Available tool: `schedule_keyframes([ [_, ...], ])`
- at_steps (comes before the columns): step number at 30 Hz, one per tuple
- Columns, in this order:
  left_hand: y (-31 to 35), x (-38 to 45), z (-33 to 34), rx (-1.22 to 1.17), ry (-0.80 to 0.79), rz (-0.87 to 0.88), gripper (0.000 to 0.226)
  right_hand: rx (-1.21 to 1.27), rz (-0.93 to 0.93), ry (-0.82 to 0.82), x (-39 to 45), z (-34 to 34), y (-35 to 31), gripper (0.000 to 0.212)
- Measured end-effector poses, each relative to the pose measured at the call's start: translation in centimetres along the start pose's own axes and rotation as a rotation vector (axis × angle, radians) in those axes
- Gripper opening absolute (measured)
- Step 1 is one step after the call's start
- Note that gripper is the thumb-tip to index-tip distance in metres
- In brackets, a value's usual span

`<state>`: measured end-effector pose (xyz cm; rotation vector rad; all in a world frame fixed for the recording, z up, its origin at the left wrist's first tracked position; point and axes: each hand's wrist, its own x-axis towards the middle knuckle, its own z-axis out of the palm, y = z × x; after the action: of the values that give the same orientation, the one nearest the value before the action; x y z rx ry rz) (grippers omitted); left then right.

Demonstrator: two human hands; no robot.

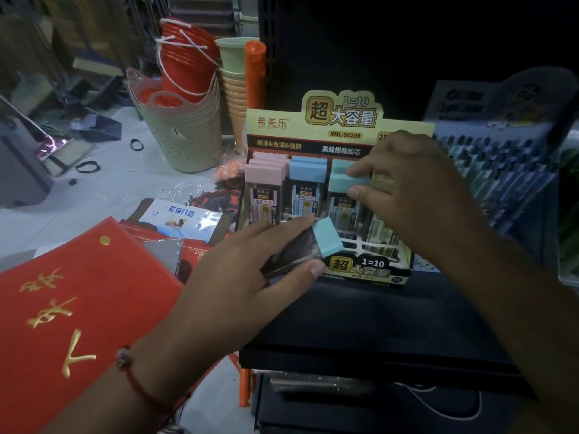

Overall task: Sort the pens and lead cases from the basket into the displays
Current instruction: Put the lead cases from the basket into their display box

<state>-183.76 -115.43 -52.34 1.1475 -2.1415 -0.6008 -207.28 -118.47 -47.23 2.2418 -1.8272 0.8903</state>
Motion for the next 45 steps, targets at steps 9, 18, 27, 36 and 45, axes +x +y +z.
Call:
schedule_keyframes([
  [9, 0.1, 0.1, 0.1, -0.008, 0.001, 0.000, 0.053, -0.079, 0.017, -0.034, 0.0, 0.0, -0.6, 0.032],
  [18, 1.4, 0.1, 0.1, -0.054, 0.046, 0.001, 0.044, 0.086, -0.018, -0.088, -1.7, -1.6, -1.7, 0.032],
  [27, 2.0, 0.2, 0.6, -0.059, 0.073, 0.019, 0.044, 0.317, -0.001, -0.242, -3.4, -2.3, -2.7, 0.032],
  [36, 2.9, 0.2, 1.3, -0.042, 0.138, 0.054, 0.027, 0.644, 0.117, -0.332, -4.5, -2.9, -3.3, 0.020],
  [45, 3.5, -0.1, 1.1, 0.063, 0.139, 0.058, 0.028, 0.614, 0.148, -0.284, -4.2, -3.5, -2.6, 0.023],
])
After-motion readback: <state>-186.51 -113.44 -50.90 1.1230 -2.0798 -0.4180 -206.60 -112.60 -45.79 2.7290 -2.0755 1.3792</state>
